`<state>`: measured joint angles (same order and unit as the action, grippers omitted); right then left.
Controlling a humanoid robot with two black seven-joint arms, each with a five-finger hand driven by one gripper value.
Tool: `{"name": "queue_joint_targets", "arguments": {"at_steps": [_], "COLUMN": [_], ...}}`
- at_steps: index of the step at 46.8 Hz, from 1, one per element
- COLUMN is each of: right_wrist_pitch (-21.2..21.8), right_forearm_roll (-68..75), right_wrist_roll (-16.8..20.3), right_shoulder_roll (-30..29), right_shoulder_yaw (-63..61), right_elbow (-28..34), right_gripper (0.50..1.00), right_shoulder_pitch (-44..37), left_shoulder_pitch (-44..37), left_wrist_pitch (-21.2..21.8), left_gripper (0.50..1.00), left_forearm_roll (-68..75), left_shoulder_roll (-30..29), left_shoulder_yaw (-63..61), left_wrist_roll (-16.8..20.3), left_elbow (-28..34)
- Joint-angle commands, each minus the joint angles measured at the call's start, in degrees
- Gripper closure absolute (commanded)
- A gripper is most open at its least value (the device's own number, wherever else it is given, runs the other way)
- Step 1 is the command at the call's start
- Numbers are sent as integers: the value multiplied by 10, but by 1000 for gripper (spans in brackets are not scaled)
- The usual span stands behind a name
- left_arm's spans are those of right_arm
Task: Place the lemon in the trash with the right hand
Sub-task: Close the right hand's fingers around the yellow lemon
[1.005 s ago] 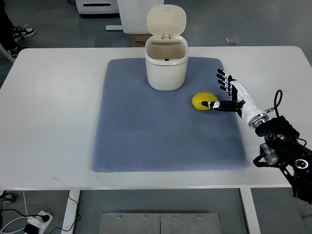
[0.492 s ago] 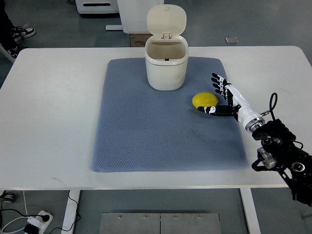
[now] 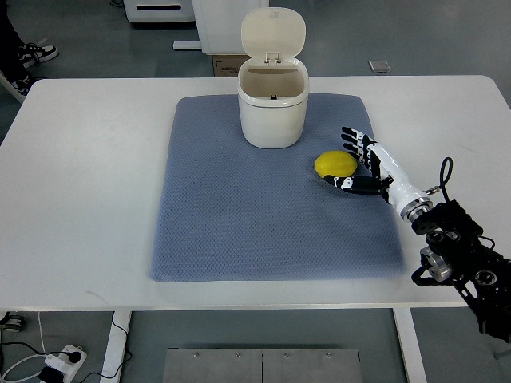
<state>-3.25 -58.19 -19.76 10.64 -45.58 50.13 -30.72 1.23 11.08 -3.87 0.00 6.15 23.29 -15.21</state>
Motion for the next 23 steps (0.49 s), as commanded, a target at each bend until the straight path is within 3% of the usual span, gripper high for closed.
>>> {"name": "queue_joint_targets", "arguments": {"at_steps": [1, 10, 23], "right_wrist_pitch": [0, 0, -1], "right_forearm_roll": [0, 0, 0], "right_wrist_roll": [0, 0, -22], "right_shoulder_roll": [0, 0, 0], "right_shoulder_yaw": [0, 0, 12], "right_elbow": [0, -2, -17], "right_gripper": [594, 666, 687], "right_shoulder_pitch": [2, 2, 2], "left_shoulder_pitch": [0, 0, 0], "left_wrist_pitch": [0, 0, 0], "left_gripper": [500, 500, 500], "left_forearm_roll": [0, 0, 0], "left_shoulder_roll": [0, 0, 0], "left_shoulder_yaw": [0, 0, 0], "left_wrist_roll": [0, 0, 0], "left_elbow": [0, 0, 0]}}
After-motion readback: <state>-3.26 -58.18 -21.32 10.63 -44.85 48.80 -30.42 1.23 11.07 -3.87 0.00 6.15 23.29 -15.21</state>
